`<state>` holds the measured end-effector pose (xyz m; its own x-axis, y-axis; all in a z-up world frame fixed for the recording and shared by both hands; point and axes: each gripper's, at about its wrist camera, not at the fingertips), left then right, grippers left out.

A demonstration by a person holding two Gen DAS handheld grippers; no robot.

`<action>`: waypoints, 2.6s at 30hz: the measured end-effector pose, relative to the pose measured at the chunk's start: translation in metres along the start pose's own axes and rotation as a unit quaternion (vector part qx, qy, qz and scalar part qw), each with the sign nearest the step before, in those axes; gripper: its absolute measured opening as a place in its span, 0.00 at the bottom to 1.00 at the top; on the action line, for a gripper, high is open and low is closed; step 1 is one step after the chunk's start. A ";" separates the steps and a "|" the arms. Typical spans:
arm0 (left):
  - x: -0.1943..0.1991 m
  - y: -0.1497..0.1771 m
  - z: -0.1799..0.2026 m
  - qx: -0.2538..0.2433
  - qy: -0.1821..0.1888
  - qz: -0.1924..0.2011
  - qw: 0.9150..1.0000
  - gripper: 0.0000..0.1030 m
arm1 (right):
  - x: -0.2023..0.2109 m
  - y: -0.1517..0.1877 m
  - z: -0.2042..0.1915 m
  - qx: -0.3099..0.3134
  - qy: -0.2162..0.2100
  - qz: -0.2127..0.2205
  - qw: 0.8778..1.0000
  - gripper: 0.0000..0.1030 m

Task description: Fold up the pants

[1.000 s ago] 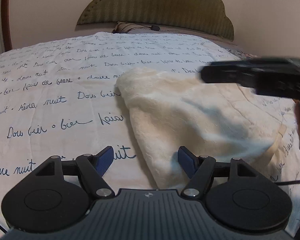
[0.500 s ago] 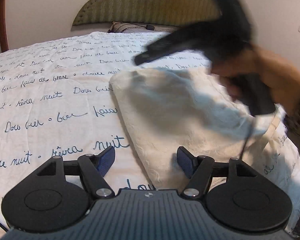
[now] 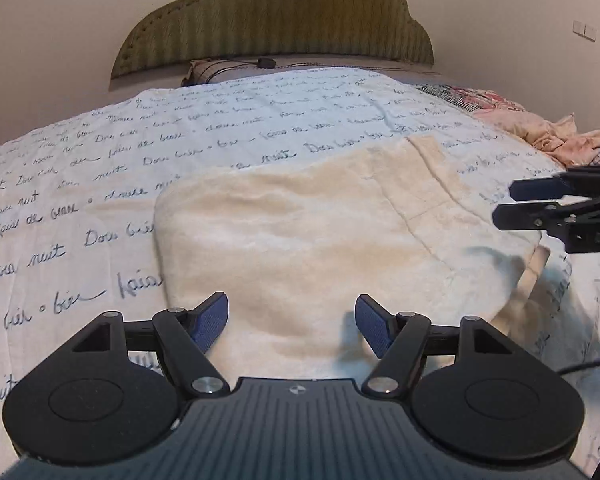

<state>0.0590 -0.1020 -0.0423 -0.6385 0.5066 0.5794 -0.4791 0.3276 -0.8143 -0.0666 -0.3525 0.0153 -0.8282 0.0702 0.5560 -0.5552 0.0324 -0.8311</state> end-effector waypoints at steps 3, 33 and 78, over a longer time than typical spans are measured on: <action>-0.006 0.001 0.009 -0.001 0.005 -0.004 1.000 0.73 | 0.010 0.012 0.005 -0.025 -0.016 0.016 0.999 0.54; -0.006 -0.003 -0.071 0.150 -0.002 -0.004 0.989 0.79 | -0.035 0.013 0.067 -0.155 0.048 0.027 0.986 0.66; -0.056 0.007 -0.134 0.310 0.199 -0.040 0.929 0.98 | -0.102 0.040 0.124 -0.337 -0.285 -0.069 0.895 0.67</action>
<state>0.1723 -0.0218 -0.0848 -0.3727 0.7954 0.4780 -0.8487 -0.0838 -0.5222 -0.0142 -0.4817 -0.0729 -0.7670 -0.4935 0.4102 -0.6414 0.6097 -0.4658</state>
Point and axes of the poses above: each gripper's, at about its wrist camera, not at the fingertips, and x roughly against the way its jaws point, z to its right, y to its underside, and after that the axes turned 5 degrees about z, right-handed
